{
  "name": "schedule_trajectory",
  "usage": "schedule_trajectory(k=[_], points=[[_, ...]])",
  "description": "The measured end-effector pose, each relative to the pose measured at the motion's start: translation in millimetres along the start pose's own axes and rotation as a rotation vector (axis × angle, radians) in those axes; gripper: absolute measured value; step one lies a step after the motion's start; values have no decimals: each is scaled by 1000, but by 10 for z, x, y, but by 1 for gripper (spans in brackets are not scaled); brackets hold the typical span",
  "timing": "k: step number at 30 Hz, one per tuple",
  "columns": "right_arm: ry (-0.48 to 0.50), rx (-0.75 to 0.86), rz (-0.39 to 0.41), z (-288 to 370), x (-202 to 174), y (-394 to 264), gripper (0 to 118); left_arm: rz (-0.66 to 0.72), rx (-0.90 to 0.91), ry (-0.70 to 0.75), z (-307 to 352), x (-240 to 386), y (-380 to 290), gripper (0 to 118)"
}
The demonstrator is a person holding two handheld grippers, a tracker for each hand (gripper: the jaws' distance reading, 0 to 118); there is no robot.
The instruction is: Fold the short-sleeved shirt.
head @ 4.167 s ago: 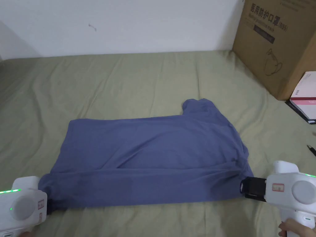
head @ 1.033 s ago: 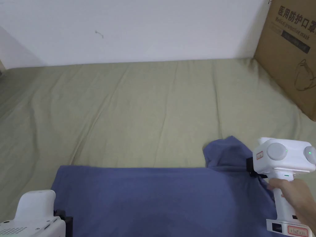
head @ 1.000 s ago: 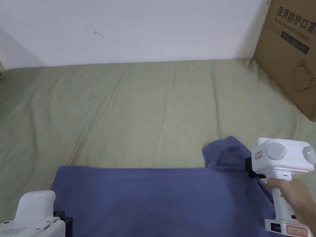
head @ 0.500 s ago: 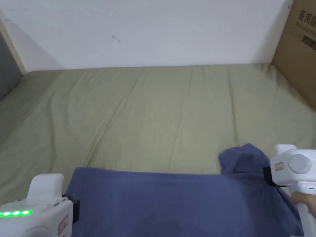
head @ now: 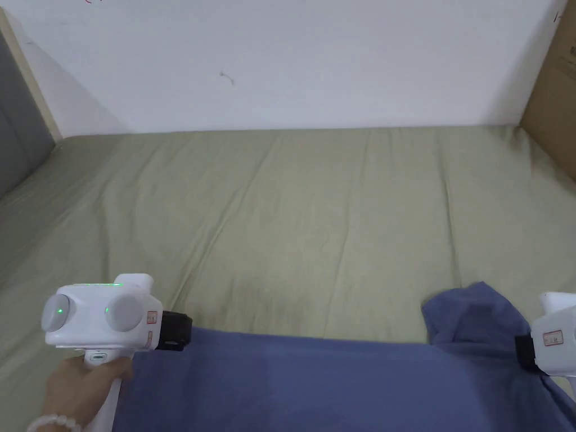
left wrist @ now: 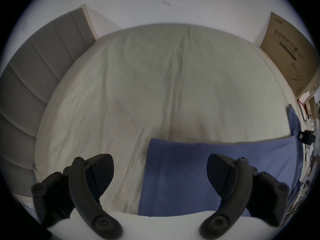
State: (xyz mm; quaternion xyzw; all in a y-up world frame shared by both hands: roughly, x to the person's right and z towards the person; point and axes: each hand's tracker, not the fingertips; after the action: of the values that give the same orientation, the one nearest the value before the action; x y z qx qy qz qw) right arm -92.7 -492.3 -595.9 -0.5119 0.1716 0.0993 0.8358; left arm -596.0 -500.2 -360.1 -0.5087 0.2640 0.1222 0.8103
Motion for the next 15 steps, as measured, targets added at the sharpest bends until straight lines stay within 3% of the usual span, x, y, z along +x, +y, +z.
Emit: schedule_trajectory(k=[6,8,9,10,11,15], points=[[-12,-10,17,-67,-43,-18,3,48,-8,-32,-217,16,-75,86],[-14,-11,18,-66,-45,-16,3,61,35,-30,-137,4,-74,39],[-13,-11,17,-57,-42,-13,3,55,45,-23,-74,1,-57,8],[-12,-9,16,-40,-39,-12,3,47,50,-31,-29,-2,-43,1],[-10,-6,14,-16,-33,-12,3,45,48,-91,-6,-2,-30,1],[-18,11,17,165,-30,-28,3,10,46,-51,257,55,-112,1]])
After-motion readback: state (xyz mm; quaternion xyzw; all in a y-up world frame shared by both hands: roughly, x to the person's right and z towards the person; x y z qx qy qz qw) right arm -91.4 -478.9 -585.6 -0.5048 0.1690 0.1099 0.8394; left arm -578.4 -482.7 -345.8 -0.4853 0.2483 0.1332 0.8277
